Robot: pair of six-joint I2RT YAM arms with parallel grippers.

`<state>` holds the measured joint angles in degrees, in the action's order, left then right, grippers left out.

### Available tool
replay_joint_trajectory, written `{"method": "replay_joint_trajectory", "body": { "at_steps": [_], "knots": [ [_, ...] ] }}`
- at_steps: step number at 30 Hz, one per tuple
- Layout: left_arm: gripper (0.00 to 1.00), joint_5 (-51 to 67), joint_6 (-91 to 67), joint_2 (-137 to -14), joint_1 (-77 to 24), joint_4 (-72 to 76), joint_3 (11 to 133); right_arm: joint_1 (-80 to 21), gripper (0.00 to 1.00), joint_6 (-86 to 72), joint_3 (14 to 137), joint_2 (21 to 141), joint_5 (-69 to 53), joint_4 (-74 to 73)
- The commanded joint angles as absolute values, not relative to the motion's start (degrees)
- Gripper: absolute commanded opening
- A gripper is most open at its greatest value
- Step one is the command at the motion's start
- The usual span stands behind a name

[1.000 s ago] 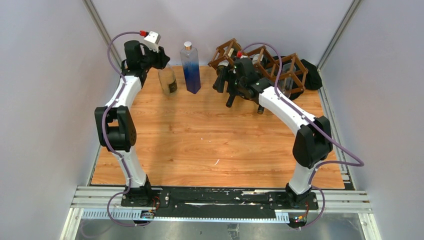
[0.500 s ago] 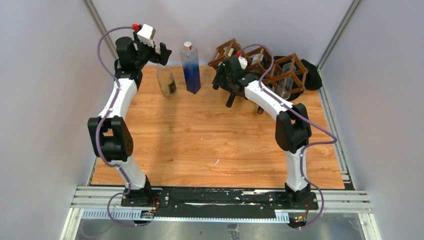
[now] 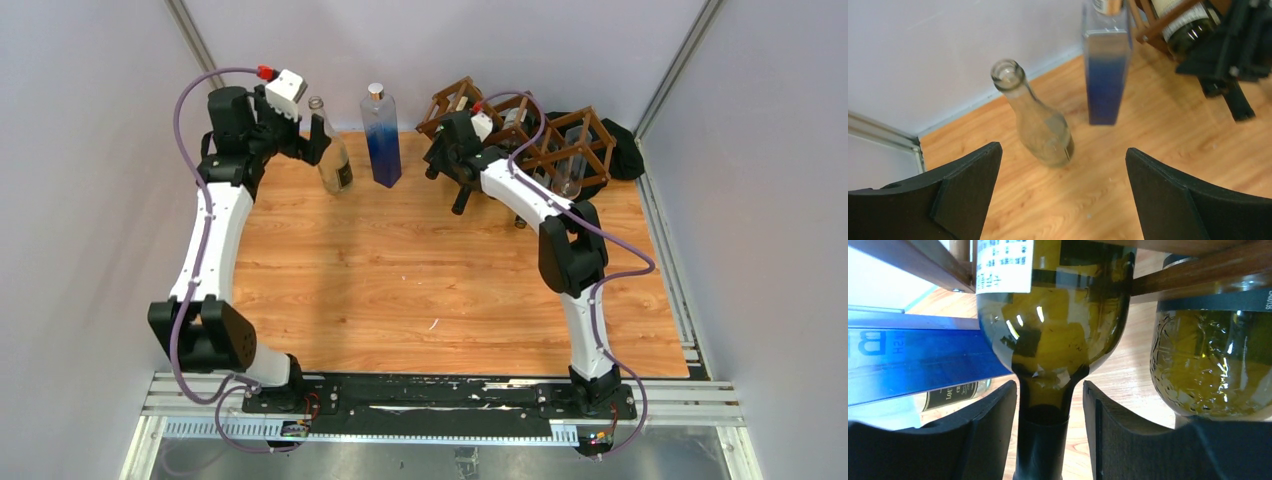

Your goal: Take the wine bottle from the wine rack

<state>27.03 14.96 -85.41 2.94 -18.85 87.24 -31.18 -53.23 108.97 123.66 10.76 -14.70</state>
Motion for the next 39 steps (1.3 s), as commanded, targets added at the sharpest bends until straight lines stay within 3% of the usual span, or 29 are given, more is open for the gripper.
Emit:
{"method": "replay_joint_trajectory", "body": {
  "at_steps": [1,4,6,7,39],
  "knots": [
    [1.00,31.2,21.4,-79.5,3.3,-29.6,83.6,-30.5,0.51,-56.8,111.1,125.8,12.9,-13.3],
    [1.00,33.2,22.6,-77.6,3.3,-32.3,82.0,-30.5,0.29,-57.6,110.3,126.0,11.1,-12.1],
    [1.00,34.5,23.8,-77.2,3.3,-34.3,81.6,-30.6,0.05,-57.8,108.9,125.2,10.0,-10.8],
    [1.00,35.1,24.5,-77.0,3.3,-35.0,81.2,-30.8,0.00,-57.9,107.9,124.6,9.8,-10.1],
    [0.99,39.8,26.0,-71.3,3.3,-36.4,76.0,-42.0,0.00,-56.5,72.9,96.8,9.3,3.1]
  ]
}}
